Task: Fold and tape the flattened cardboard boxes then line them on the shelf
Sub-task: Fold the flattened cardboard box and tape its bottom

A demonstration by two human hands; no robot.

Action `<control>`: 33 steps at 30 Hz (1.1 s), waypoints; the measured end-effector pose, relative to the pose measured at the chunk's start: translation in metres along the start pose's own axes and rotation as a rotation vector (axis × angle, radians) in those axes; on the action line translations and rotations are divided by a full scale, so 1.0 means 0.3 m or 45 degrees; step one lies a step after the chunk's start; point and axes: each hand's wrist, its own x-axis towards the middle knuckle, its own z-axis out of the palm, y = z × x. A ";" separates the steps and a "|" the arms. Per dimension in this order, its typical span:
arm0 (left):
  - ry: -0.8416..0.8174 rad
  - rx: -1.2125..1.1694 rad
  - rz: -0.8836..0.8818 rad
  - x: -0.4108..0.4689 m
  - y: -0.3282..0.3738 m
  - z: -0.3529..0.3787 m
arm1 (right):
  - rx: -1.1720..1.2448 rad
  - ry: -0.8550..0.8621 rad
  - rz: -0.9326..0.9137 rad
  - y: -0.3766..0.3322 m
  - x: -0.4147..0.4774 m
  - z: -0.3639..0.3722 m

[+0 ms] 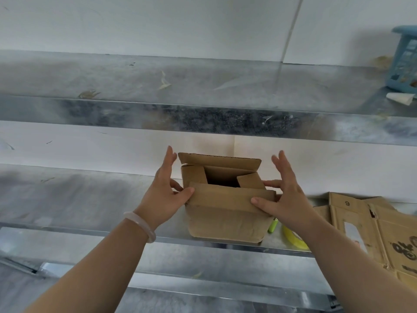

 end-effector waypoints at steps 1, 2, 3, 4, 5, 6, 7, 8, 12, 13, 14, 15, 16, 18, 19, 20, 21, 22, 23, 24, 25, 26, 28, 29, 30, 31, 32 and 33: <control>-0.037 -0.010 0.004 0.014 -0.003 -0.004 | -0.041 -0.053 -0.005 -0.002 0.015 -0.008; -0.062 -0.003 0.004 0.024 -0.003 -0.010 | -0.070 -0.100 -0.002 -0.007 0.026 -0.015; -0.065 0.012 0.012 0.030 -0.002 -0.014 | -0.099 -0.122 -0.009 -0.009 0.035 -0.018; -0.055 0.030 0.036 0.031 -0.007 -0.016 | -0.130 -0.116 -0.024 -0.010 0.040 -0.018; -0.055 0.050 0.074 0.029 -0.019 -0.016 | -0.170 -0.088 -0.041 -0.002 0.043 -0.016; -0.073 0.074 0.117 0.025 -0.033 -0.014 | -0.186 -0.057 -0.058 0.008 0.042 -0.010; -0.099 0.100 0.153 0.017 -0.049 -0.010 | -0.187 -0.040 -0.065 0.020 0.034 -0.004; -0.114 0.119 0.175 0.007 -0.061 -0.001 | -0.181 -0.036 -0.073 0.033 0.025 0.005; -0.077 -0.012 0.067 -0.031 -0.051 0.051 | -0.190 -0.118 -0.057 0.041 -0.019 0.027; -0.071 -0.069 0.033 -0.037 -0.047 0.063 | -0.200 -0.123 -0.062 0.038 -0.026 0.030; -0.065 -0.108 0.019 -0.042 -0.044 0.074 | -0.219 -0.107 -0.071 0.036 -0.031 0.033; -0.053 -0.116 0.018 -0.045 -0.044 0.081 | -0.241 -0.075 -0.080 0.033 -0.036 0.037; -0.033 -0.112 0.022 -0.048 -0.047 0.082 | -0.252 -0.031 -0.080 0.030 -0.040 0.042; 0.014 -0.097 0.013 -0.056 -0.050 0.068 | -0.257 0.049 -0.075 0.022 -0.047 0.063; 0.031 -0.097 0.007 -0.060 -0.055 0.056 | -0.265 0.073 -0.077 0.020 -0.047 0.079; 0.038 -0.102 0.009 -0.064 -0.060 0.043 | -0.276 0.084 -0.077 0.016 -0.045 0.095; 0.038 -0.098 0.017 -0.068 -0.066 0.032 | -0.284 0.084 -0.071 0.013 -0.042 0.110; 0.032 -0.089 0.024 -0.071 -0.071 0.025 | -0.287 0.075 -0.058 0.012 -0.036 0.123; 0.023 -0.080 0.024 -0.073 -0.075 0.022 | -0.287 0.063 -0.042 0.013 -0.030 0.132; 0.024 -0.077 0.023 -0.073 -0.077 0.022 | -0.287 0.054 -0.028 0.015 -0.023 0.136; 0.039 -0.073 0.026 -0.072 -0.077 0.025 | -0.279 0.052 -0.019 0.017 -0.017 0.136; 0.065 -0.068 0.034 -0.072 -0.074 0.029 | -0.255 0.058 -0.016 0.018 -0.014 0.133; 0.124 -0.052 0.058 -0.070 -0.065 0.035 | -0.196 0.089 -0.022 0.022 -0.018 0.123; 0.138 -0.055 0.070 -0.071 -0.062 0.036 | -0.181 0.115 -0.026 0.025 -0.023 0.121; 0.146 -0.066 0.084 -0.074 -0.060 0.037 | -0.172 0.149 -0.031 0.029 -0.030 0.121; 0.156 -0.077 0.097 -0.080 -0.060 0.038 | -0.163 0.189 -0.040 0.034 -0.041 0.124; 0.174 -0.085 0.107 -0.089 -0.062 0.038 | -0.161 0.226 -0.056 0.039 -0.054 0.131; 0.200 -0.090 0.116 -0.099 -0.068 0.039 | -0.178 0.255 -0.081 0.045 -0.068 0.141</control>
